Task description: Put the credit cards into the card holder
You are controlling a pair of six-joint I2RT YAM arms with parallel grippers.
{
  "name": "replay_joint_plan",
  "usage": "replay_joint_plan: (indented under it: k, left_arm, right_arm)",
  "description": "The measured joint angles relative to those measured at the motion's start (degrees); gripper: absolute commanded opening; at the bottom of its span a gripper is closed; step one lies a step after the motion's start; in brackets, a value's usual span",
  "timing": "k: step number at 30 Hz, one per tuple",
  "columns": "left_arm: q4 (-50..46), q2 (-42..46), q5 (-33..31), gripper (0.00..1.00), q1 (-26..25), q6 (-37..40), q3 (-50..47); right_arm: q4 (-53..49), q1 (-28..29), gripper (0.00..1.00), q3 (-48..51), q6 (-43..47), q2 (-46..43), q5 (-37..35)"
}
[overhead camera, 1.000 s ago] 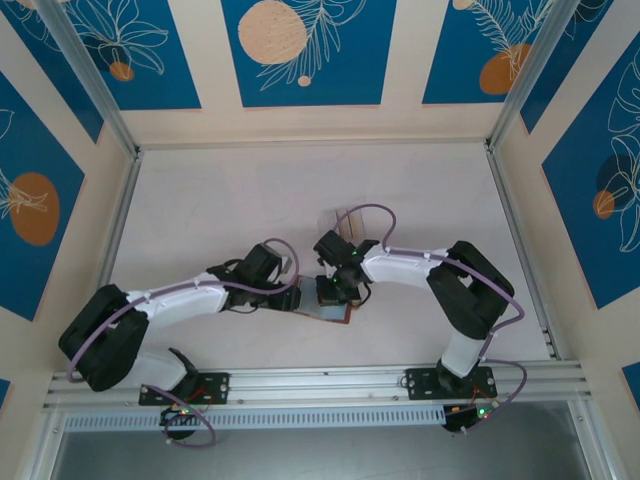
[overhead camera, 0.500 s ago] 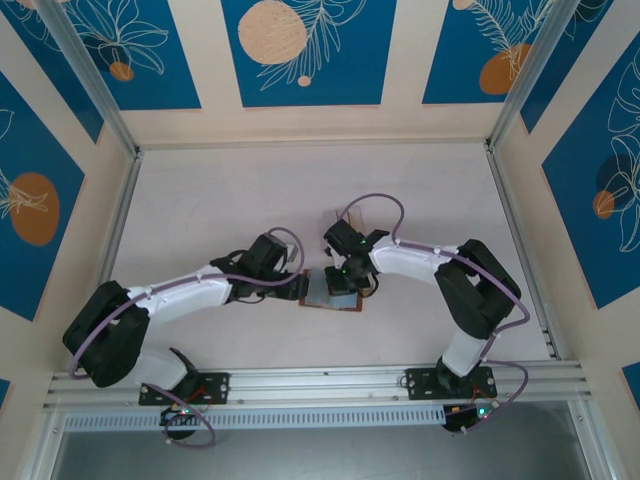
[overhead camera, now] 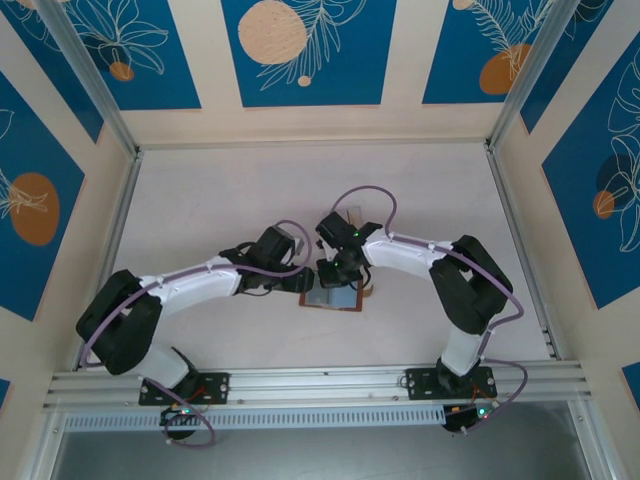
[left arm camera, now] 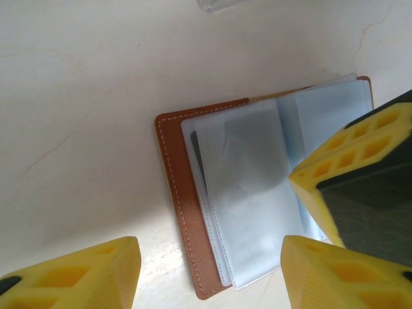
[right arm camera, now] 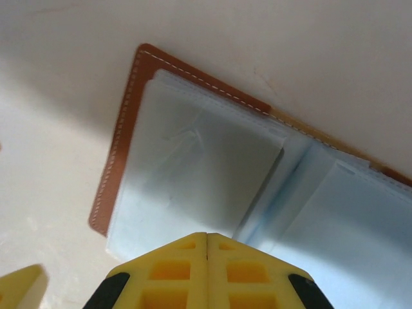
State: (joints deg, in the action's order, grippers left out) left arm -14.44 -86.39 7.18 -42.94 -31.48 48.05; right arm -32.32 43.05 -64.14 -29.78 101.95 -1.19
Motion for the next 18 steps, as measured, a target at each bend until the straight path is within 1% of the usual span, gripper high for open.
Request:
replay_joint_plan:
  k: [4,10,14,18]
  left_arm:
    - [-0.2,-2.0,-0.2,0.56,0.0,0.2,0.7]
    - [-0.2,-3.9,-0.2,0.54,0.0,0.2,0.7]
    - [-0.1,-5.7,-0.3,0.49,0.0,0.4,1.0]
    - [-0.1,-7.3,-1.6,0.45,0.0,0.6,1.2]
  right_arm:
    - [1.3,0.0,0.03,0.0,-0.5,3.0,1.2]
    - [4.0,-0.1,0.06,0.0,-1.3,3.0,2.5]
    - [4.2,-0.4,0.07,0.0,-1.2,3.0,2.9]
    - [3.9,-0.7,0.08,0.0,-1.2,2.4,3.0]
